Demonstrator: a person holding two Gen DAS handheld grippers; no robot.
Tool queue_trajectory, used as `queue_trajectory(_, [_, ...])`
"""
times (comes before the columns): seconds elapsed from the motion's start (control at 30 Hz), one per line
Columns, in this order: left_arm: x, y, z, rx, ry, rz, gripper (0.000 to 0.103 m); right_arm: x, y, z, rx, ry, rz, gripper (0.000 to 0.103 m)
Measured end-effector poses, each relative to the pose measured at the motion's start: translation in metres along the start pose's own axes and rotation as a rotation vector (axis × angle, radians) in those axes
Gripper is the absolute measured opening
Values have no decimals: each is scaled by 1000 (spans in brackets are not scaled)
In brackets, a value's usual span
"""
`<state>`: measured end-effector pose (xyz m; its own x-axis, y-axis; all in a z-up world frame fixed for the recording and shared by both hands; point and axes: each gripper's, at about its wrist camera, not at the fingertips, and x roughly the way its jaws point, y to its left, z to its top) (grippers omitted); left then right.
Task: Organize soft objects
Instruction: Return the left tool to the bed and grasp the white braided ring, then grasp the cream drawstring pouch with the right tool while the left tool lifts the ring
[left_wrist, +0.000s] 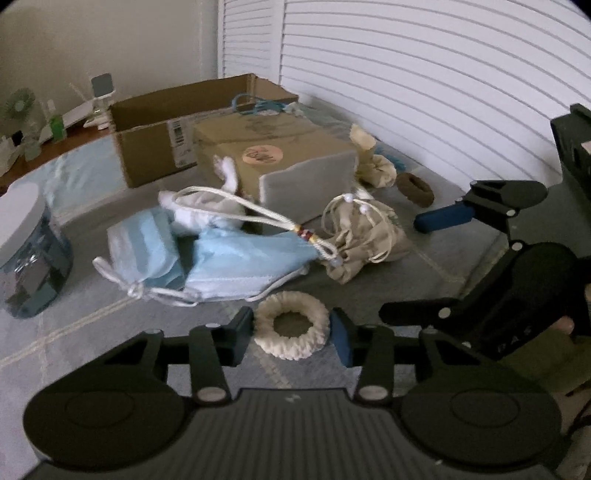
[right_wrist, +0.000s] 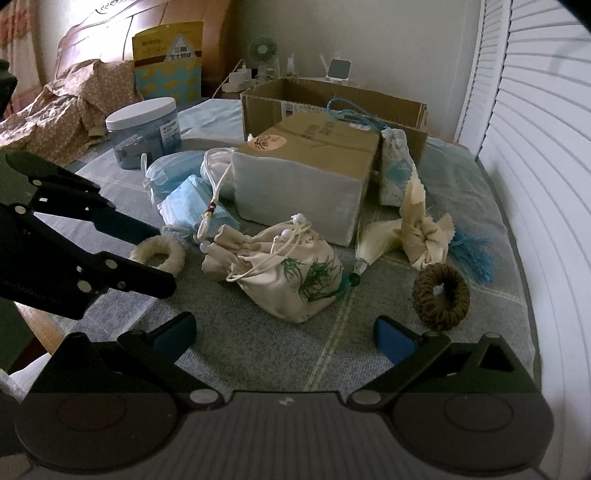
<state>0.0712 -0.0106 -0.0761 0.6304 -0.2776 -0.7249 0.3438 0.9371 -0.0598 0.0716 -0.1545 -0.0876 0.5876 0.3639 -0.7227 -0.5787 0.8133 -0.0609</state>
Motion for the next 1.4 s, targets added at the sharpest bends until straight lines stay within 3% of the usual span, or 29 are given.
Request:
queue_trajectory(0.23, [-11, 17, -11, -32, 5, 74, 44, 7, 6, 9, 16, 18, -7, 103])
queue_trajectory(0.4, [-15, 24, -14, -44, 1, 85, 46, 15, 8, 20, 42, 17, -7, 103])
queue_trajectory(0.53, [-14, 22, -15, -39, -4, 85, 55, 17, 10, 30, 63, 1, -18, 103])
queue_trajectory(0.8, [-15, 22, -16, -35, -12, 83, 59, 22, 12, 39, 91, 15, -55, 94])
queue_trajectory(0.9, [-15, 22, -16, -33, -13, 79, 58, 20, 15, 39, 90, 22, -68, 91])
queue_trajectory(1.03, [-16, 23, -15, -36, -15, 73, 42, 18, 17, 39, 86, 16, -66, 85])
queue_trajectory(1.4, [-23, 27, -8, 1, -7, 51, 36, -6, 20, 46, 50, -6, -67, 68])
